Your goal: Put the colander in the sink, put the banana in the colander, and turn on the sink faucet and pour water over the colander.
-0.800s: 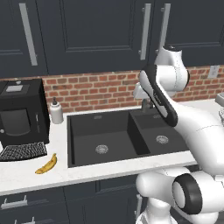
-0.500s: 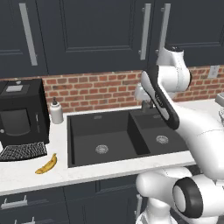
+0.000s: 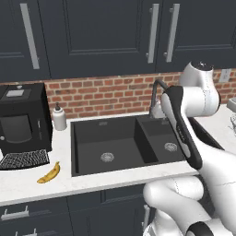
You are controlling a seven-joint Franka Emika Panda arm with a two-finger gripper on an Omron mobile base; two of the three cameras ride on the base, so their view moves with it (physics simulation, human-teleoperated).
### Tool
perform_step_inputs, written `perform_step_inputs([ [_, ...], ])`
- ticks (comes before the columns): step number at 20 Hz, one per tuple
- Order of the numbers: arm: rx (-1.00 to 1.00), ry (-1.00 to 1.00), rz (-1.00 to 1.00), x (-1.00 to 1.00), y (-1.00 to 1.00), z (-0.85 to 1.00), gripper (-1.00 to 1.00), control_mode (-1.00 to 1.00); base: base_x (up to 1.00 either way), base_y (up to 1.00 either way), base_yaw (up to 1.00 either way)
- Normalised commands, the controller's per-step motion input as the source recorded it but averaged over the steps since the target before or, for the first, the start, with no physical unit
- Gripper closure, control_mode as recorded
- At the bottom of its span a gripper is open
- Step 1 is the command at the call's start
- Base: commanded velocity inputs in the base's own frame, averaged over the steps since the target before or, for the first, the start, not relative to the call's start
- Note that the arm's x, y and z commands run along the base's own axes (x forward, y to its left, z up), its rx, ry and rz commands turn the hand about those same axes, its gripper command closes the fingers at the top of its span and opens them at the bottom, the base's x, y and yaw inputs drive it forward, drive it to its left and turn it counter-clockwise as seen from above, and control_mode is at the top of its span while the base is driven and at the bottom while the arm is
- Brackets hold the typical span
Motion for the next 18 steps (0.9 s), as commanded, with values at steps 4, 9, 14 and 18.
perform_step_inputs([
  [4, -0.13, -0.03, 0.07, -0.43, -0.25, -0.12, -1.00, -1.00, 0.00, 0.00, 0.00],
  [9, -0.12, 0.00, 0.11, -0.23, -0.39, -0.09, -1.00, -1.00, 0.00, 0.00, 0.00],
  [14, -0.09, 0.02, 0.06, -0.09, -0.55, -0.10, -1.00, -1.00, 0.00, 0.00, 0.00],
  [18, -0.02, 0.13, 0.05, 0.00, -0.70, -0.06, -1.00, -1.00, 0.00, 0.00, 0.00],
])
